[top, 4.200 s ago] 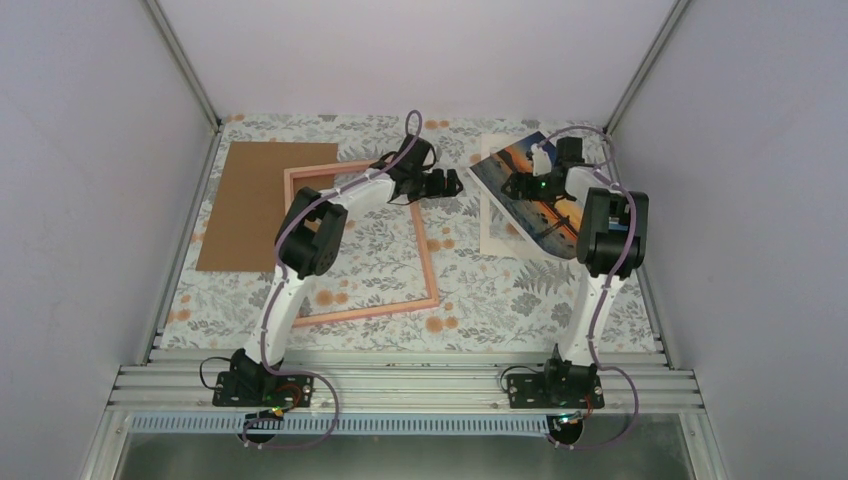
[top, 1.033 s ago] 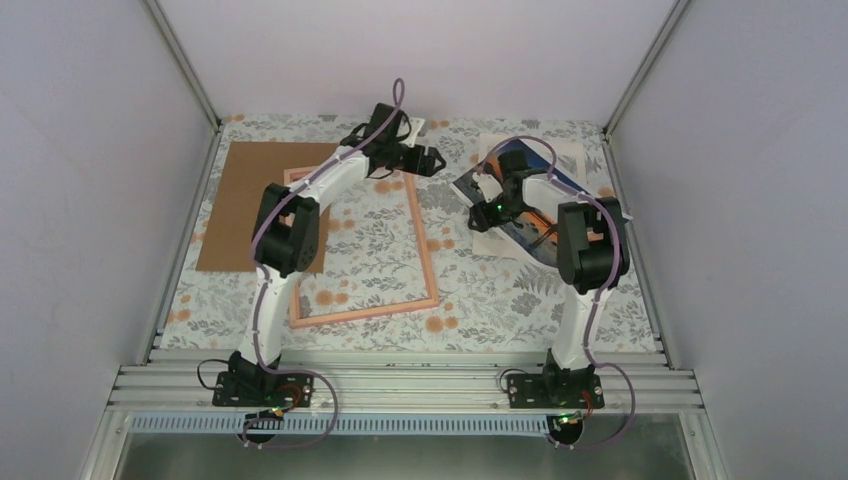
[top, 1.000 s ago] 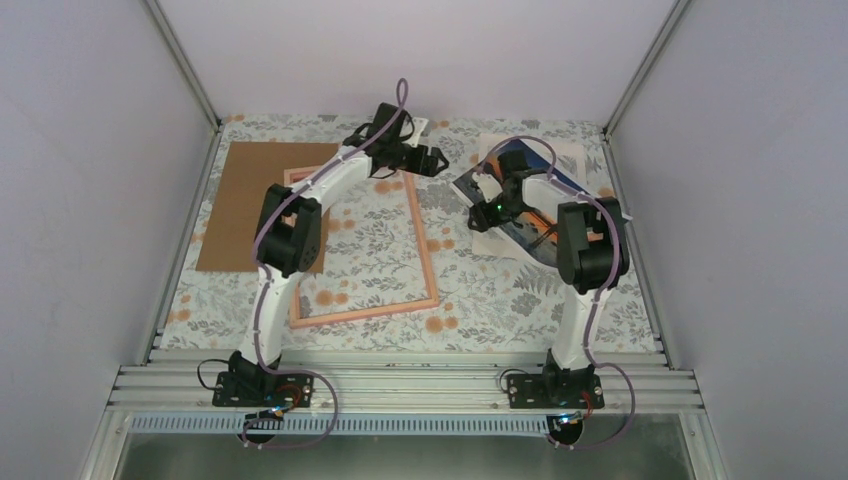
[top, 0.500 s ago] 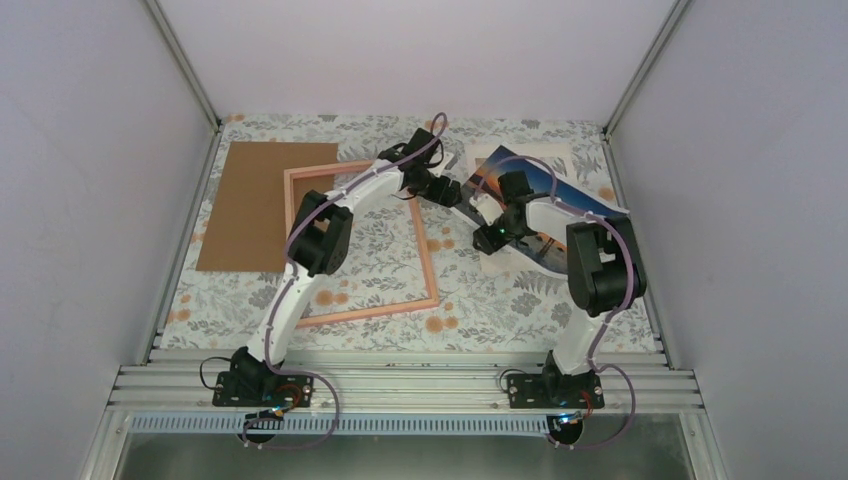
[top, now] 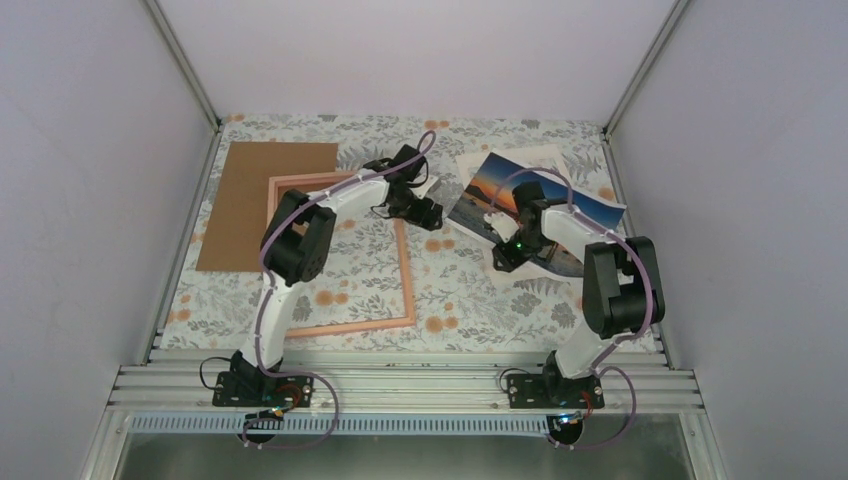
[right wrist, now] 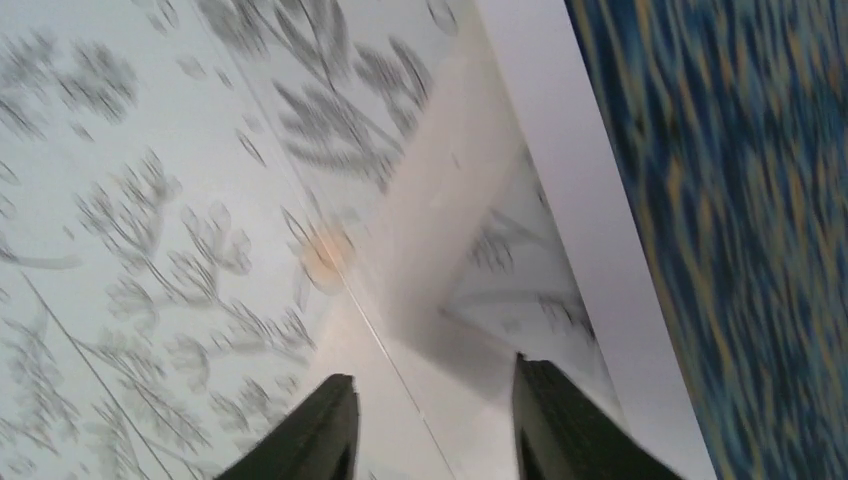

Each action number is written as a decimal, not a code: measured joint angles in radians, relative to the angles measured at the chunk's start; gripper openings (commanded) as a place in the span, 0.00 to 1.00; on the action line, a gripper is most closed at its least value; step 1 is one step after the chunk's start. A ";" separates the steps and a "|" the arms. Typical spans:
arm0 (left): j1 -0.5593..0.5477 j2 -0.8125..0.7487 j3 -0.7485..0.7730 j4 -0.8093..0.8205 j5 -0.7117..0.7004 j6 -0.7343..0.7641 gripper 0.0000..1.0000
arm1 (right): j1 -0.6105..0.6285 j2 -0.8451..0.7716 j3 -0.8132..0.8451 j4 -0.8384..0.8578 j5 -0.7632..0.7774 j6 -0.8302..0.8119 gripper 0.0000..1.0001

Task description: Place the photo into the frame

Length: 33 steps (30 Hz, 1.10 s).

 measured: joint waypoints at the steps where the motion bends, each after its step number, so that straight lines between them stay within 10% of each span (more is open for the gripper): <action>1: 0.000 -0.020 -0.028 -0.002 0.004 -0.002 0.89 | -0.010 -0.010 -0.011 -0.007 0.009 -0.007 0.30; 11: 0.000 -0.152 -0.264 0.090 0.132 -0.138 0.89 | -0.069 -0.036 -0.112 -0.004 0.101 -0.036 0.11; 33: -0.053 -0.046 -0.200 0.306 0.357 -0.336 0.98 | -0.069 0.071 -0.034 0.047 -0.031 -0.048 0.10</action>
